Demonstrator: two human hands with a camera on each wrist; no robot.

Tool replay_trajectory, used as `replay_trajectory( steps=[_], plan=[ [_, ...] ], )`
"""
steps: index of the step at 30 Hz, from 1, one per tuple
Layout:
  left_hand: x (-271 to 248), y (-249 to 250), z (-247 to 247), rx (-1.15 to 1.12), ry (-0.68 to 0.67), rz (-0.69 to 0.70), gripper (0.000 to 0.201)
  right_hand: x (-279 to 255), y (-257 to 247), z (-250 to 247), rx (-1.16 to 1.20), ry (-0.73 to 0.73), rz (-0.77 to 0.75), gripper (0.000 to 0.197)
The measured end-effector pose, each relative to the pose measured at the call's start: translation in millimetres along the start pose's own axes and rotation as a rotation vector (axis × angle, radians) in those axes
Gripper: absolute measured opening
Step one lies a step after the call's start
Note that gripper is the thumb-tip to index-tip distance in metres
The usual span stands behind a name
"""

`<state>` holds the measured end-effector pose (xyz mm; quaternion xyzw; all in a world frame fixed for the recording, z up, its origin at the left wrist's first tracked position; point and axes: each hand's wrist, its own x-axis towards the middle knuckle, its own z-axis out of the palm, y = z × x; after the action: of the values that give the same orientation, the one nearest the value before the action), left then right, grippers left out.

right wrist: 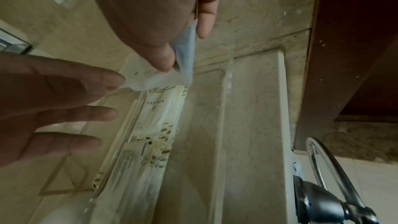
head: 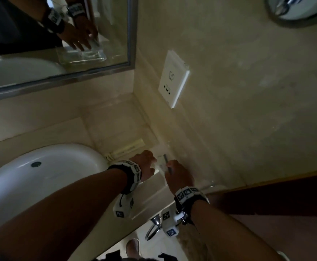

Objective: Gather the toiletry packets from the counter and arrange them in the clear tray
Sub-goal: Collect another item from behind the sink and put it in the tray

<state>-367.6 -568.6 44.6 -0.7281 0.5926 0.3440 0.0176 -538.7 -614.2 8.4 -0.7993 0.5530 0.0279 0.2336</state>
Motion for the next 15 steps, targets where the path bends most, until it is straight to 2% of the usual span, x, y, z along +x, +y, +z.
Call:
replay_trajectory(
  steps=[6, 11, 15],
  plan=[
    [10.7, 4.8, 0.7, 0.149, 0.053, 0.077, 0.049, 13.8, -0.4, 3.8, -0.008, -0.052, 0.019, 0.019],
    [18.1, 4.2, 3.4, 0.276, -0.051, 0.130, 0.057, 17.3, -2.0, 9.1, -0.093, -0.085, -0.024, 0.019],
    [27.1, 6.2, 8.9, 0.302, -0.115, 0.122, 0.063, 14.2, 1.7, 16.3, -0.196, -0.052, -0.046, 0.031]
  ],
)
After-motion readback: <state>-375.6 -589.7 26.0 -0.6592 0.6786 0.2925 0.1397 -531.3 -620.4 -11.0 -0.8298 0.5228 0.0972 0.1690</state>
